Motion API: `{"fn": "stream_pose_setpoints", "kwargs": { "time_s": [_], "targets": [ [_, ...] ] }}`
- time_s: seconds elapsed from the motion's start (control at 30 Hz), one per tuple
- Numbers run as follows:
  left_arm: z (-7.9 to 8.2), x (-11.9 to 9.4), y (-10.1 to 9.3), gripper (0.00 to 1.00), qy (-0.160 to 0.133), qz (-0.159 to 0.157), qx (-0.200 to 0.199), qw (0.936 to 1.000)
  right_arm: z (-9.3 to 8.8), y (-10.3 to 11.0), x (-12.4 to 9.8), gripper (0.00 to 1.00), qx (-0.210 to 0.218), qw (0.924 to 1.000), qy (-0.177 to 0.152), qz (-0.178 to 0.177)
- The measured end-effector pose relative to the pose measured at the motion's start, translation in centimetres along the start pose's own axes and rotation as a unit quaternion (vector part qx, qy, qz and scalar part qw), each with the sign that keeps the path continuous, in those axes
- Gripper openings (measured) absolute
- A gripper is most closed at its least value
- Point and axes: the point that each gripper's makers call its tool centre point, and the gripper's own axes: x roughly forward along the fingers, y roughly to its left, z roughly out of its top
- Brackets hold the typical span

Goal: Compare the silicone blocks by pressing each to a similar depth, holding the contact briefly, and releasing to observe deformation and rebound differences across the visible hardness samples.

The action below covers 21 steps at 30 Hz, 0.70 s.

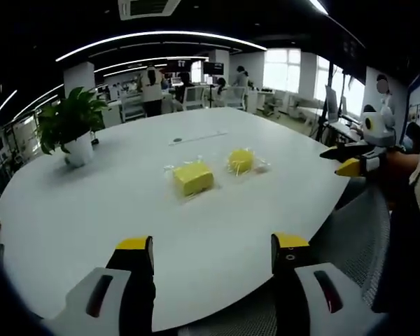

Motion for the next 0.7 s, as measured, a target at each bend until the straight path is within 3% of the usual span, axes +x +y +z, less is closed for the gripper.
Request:
{"fn": "stream_pose_setpoints", "kwargs": {
  "time_s": [0.7],
  "targets": [
    [-0.22, 0.68, -0.43, 0.68, 0.008, -0.008, -0.008, 0.9999, -0.61, -0.11, -0.05, 0.62, 0.007, 1.0000, 0.006, -0.003]
  ]
}}
